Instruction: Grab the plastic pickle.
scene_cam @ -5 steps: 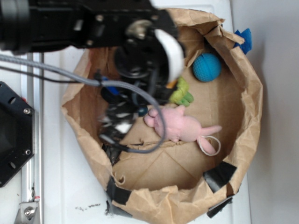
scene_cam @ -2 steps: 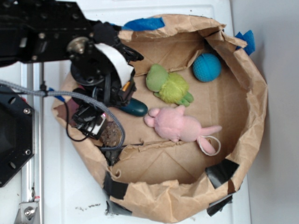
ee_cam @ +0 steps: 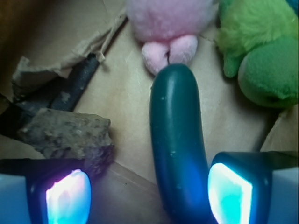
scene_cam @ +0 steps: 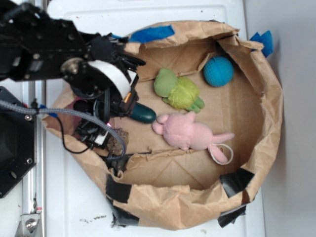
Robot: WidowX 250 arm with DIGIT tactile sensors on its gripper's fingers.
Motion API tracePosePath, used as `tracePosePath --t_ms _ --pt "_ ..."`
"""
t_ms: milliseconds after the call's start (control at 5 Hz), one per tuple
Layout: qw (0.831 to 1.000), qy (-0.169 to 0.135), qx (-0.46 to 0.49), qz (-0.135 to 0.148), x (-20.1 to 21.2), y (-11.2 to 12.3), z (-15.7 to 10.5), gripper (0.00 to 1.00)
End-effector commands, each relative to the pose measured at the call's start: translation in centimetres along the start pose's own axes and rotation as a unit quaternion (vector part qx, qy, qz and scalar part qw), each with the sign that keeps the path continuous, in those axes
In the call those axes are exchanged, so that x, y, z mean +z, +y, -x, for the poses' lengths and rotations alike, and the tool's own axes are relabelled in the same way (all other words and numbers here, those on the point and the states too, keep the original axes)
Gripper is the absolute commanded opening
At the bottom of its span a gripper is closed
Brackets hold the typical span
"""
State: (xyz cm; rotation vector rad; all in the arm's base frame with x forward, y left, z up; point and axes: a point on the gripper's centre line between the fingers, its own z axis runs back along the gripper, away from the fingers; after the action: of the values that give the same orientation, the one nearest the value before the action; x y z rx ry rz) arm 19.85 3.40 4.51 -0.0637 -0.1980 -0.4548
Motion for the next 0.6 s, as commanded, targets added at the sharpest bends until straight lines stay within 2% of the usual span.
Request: tracePosePath --t_ms 0,200,400 --pt "0.999 -0.02 -0.01 -0.026 -1.3 -0.9 -1.9 1.0" --pt "0.999 -0.024 -0.013 -0.024 -0.7 -1.3 -1.3 1.0" --pt "0.999 -0.026 -0.016 -0.016 -0.3 -1.5 -1.4 0.67"
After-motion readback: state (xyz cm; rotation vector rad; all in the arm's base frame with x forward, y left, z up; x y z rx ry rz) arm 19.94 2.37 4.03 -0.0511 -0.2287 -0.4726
